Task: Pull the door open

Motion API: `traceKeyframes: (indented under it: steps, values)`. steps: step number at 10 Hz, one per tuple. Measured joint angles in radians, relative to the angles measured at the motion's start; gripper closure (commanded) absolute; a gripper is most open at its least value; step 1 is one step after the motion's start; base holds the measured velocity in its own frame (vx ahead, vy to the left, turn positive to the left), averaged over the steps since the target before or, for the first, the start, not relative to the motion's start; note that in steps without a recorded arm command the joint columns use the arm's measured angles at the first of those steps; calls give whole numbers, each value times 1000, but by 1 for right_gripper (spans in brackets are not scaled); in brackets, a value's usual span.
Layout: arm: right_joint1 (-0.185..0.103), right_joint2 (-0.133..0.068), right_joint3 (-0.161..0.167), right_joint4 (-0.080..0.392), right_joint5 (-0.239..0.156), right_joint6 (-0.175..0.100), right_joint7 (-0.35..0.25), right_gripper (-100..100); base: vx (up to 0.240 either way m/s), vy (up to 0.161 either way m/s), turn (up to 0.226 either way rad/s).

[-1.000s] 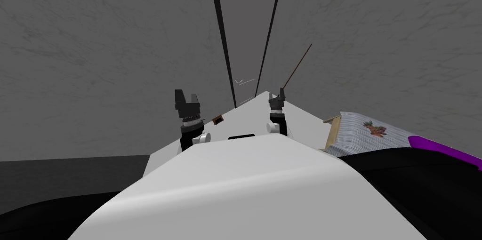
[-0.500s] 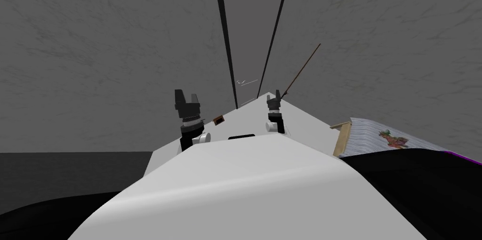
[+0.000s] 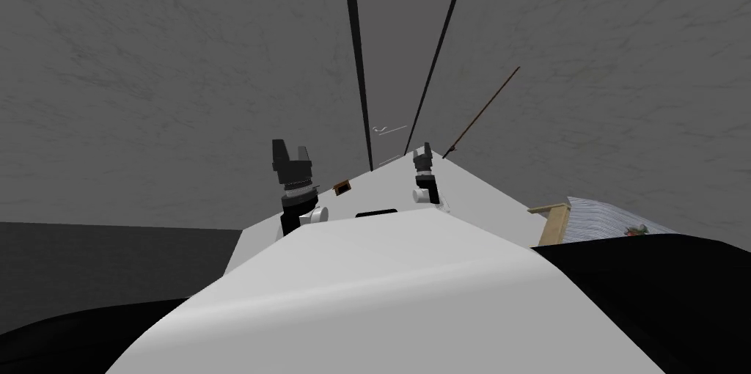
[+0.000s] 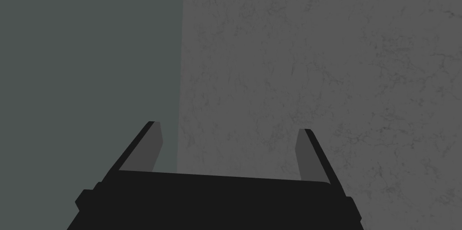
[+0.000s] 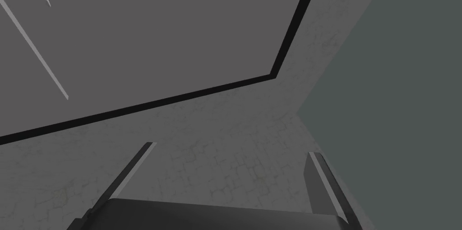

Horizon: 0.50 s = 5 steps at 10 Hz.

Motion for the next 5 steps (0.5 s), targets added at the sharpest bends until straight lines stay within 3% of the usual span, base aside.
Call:
traceKeyframes:
  steps: [3,5]
  values:
    - [-36,-14,-4,98,4,-27,4,-100,83,-39,114]
    - [-71,-21,-8,159,7,-30,8,-100,97,-56,119]
